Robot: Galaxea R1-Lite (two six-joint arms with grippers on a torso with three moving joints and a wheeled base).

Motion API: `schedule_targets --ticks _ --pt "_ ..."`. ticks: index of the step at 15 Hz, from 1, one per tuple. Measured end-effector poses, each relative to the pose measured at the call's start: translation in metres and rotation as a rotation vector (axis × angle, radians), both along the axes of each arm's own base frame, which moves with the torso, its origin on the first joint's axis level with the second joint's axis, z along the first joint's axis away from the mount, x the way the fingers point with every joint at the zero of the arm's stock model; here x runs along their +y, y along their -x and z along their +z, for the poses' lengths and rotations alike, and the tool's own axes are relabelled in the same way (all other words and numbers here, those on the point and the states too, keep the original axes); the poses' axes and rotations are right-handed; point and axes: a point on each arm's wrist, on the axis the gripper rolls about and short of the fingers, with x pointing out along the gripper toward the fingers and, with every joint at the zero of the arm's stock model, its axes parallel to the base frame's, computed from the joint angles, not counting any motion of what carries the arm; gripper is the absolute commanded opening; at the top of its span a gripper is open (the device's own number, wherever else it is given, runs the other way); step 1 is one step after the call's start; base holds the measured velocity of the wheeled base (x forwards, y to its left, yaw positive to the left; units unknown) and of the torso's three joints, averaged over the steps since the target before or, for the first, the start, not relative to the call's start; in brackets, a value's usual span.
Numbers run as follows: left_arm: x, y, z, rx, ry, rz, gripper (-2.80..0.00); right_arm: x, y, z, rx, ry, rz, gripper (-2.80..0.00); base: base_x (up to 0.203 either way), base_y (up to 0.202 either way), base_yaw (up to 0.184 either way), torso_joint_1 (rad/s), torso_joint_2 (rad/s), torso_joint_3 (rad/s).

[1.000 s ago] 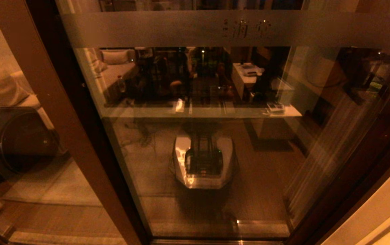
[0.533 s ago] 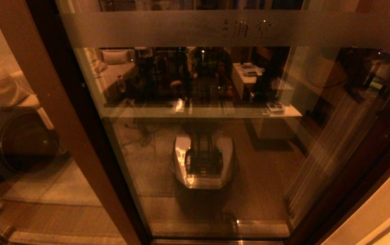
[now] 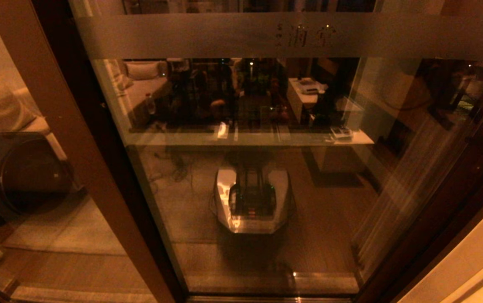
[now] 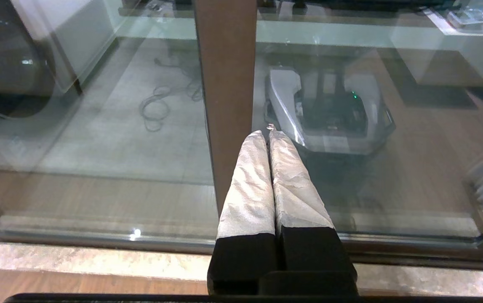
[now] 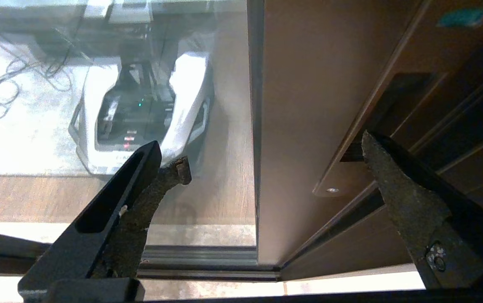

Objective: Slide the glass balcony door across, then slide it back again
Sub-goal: Open the slid door

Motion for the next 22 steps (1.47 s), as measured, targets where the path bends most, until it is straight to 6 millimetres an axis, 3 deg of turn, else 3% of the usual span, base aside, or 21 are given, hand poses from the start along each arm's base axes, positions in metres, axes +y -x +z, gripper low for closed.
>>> schedule_targets --ticks 10,22 --pt "0.000 0.000 0.000 0.000 0.000 0.000 -2.80 -0.007 -0.010 -0.006 0.003 -0.009 0.006 0.00 0.000 0.000 0.000 0.000 0.00 0.000" --pt "0.000 0.000 0.000 0.000 0.000 0.000 -2.80 0.009 -0.012 -0.011 0.004 -0.048 0.115 0.00 0.000 0.000 0.000 0.000 0.00 0.000"
